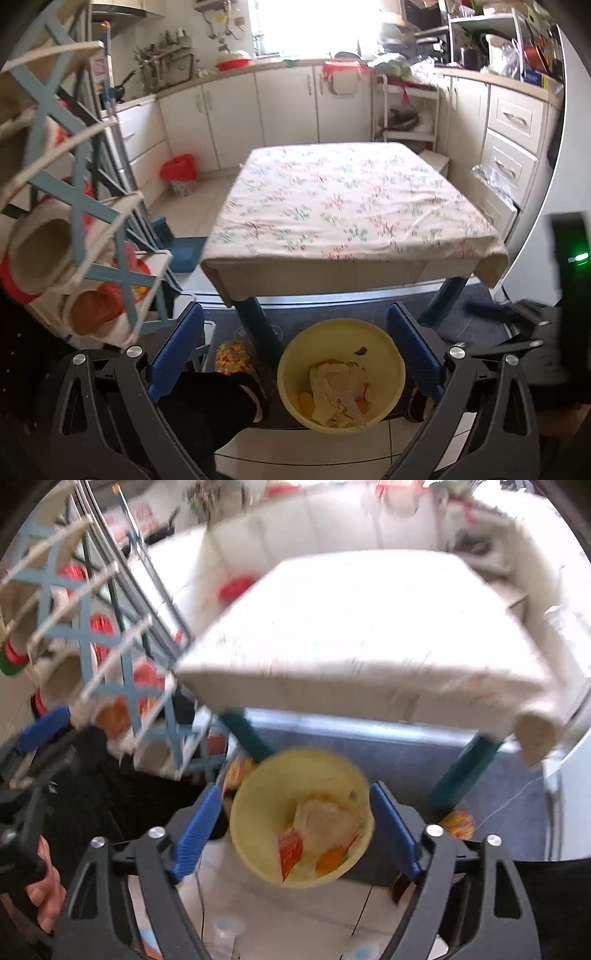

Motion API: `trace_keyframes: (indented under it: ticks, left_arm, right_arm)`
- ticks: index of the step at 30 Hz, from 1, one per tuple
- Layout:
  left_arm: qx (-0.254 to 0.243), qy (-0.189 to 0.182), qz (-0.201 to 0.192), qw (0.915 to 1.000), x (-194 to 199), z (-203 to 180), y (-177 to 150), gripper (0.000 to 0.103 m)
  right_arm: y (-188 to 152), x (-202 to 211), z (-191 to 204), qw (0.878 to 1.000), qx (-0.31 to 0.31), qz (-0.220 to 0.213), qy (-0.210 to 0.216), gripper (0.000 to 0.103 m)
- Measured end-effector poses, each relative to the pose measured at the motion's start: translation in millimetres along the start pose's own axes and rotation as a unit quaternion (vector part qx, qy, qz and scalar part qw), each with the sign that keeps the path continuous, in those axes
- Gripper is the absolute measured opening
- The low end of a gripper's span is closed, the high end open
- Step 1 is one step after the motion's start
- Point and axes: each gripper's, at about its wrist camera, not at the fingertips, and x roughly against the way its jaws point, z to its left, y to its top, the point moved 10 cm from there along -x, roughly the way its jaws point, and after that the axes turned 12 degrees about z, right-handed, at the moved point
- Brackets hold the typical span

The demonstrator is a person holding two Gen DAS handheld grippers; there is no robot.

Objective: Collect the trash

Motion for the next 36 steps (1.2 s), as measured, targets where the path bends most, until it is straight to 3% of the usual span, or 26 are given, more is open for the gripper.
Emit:
trace_keyframes:
  ticks: [6,9,13,16,21,29,36]
  left_arm:
    - [-0.013,-0.021,0.006,0.9997,54.3,1.9,-0.9,0.095]
    - [0.006,-0.044,0.0,0.999,80.6,11.4,-3.3,0.095]
    - [0.045,-0.034,0.003,0.9984,102.9,27.8,-12.5,0.095]
    - [0.069,-0.026,-0.003,0.9973,115.8,32.5,-21.3,0.095]
    - [0.069,-0.004,-0.02,0.9974,132.8,35.0,-28.2,0.095]
    - [0.064,0.0,-0.022,0.9977,139.2,31.3,-32.5,0.095]
    - [0.059,0.007,-0.03,0.9977,145.0,29.8,-30.8,0.095]
  right_arm:
    - [11.1,112.1,-1.1,0.991,-0.016,-0.125,-0.055,0.094]
    - [8.7,156.4,1.9,0.985,-0.02,-0.158,-0.073,0.096]
    - [-2.3,200.2,19.9,0.98,-0.012,-0.188,-0.07,0.096]
    - [-16.8,210.8,35.8,0.977,-0.007,-0.199,-0.073,0.096]
    - [-37.5,208.1,58.3,0.973,0.024,-0.213,-0.086,0.096]
    - [-49.6,198.9,43.3,0.972,-0.015,-0.219,-0.079,0.096]
    - [-61.6,196.8,53.0,0.97,-0.005,-0.226,-0.085,0.096]
